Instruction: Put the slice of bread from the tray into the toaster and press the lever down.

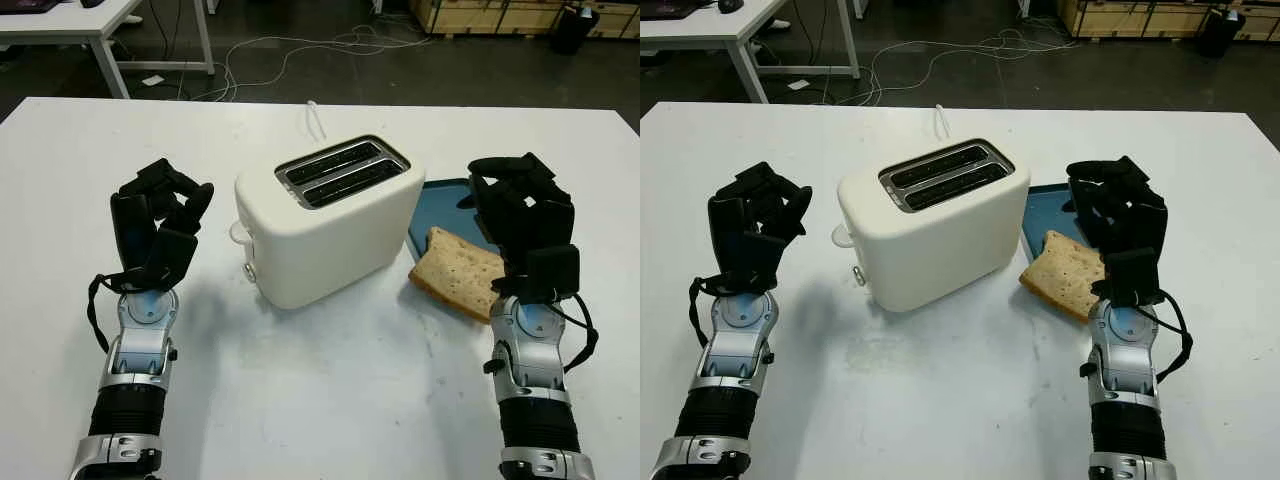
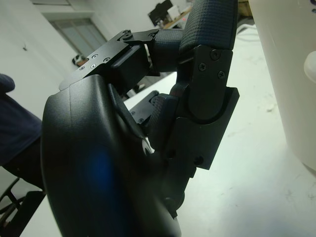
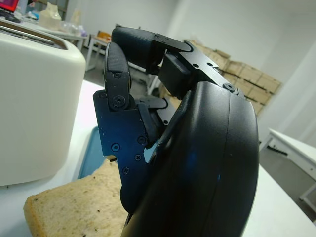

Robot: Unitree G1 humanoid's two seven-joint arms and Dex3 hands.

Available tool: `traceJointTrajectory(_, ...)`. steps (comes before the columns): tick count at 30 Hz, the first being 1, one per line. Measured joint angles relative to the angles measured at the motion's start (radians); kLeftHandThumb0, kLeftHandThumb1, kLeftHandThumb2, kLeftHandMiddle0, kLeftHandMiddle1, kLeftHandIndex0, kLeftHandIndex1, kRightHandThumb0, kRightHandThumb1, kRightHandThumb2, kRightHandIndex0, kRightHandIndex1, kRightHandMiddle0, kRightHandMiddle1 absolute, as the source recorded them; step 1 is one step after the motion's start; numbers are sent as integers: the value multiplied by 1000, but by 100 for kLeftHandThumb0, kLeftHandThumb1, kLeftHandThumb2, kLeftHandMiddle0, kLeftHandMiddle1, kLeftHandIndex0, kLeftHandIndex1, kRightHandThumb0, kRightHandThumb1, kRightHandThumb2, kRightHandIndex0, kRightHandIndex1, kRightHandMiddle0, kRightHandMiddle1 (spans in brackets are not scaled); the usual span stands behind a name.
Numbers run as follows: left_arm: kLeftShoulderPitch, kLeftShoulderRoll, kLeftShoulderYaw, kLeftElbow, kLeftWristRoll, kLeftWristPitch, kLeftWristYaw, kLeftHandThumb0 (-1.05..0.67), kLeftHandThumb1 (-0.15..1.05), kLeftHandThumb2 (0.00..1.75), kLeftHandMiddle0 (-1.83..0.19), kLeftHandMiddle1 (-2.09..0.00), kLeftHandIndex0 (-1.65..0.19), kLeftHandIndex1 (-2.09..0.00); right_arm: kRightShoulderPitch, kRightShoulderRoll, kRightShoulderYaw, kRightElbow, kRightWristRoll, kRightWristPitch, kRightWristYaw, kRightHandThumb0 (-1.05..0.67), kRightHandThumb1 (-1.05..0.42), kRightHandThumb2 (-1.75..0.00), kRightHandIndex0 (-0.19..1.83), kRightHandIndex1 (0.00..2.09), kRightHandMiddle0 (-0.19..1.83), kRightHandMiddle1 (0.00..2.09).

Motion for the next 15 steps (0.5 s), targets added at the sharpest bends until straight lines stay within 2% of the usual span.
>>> traceJointTrajectory(7, 0, 0, 0, 0, 1, 0, 0, -100, 92, 20, -117, -159, -95, -145, 0, -8, 0, 0, 1, 0, 7, -26, -92, -24, 65, 167, 62, 123)
traceJointTrajectory(10, 0, 0, 0, 0, 1, 0, 0, -99, 92, 19, -118, -157, -97, -143, 0, -13, 1, -2, 1, 9, 18, -28, -92, -24, 63, 166, 62, 119)
traceJointTrajectory(13, 0, 0, -1, 0, 1, 0, 0, -99, 92, 19, -119, -157, -97, -143, 21, -39, 14, -20, -65, 15, 7, -32, -92, -19, 63, 156, 68, 96)
traceJointTrajectory(15, 0, 0, -1, 0, 1, -2, 0, -99, 92, 20, -119, -157, -96, -143, 58, -78, 29, -44, -176, -13, -22, -32, -92, -11, 65, 137, 75, 76)
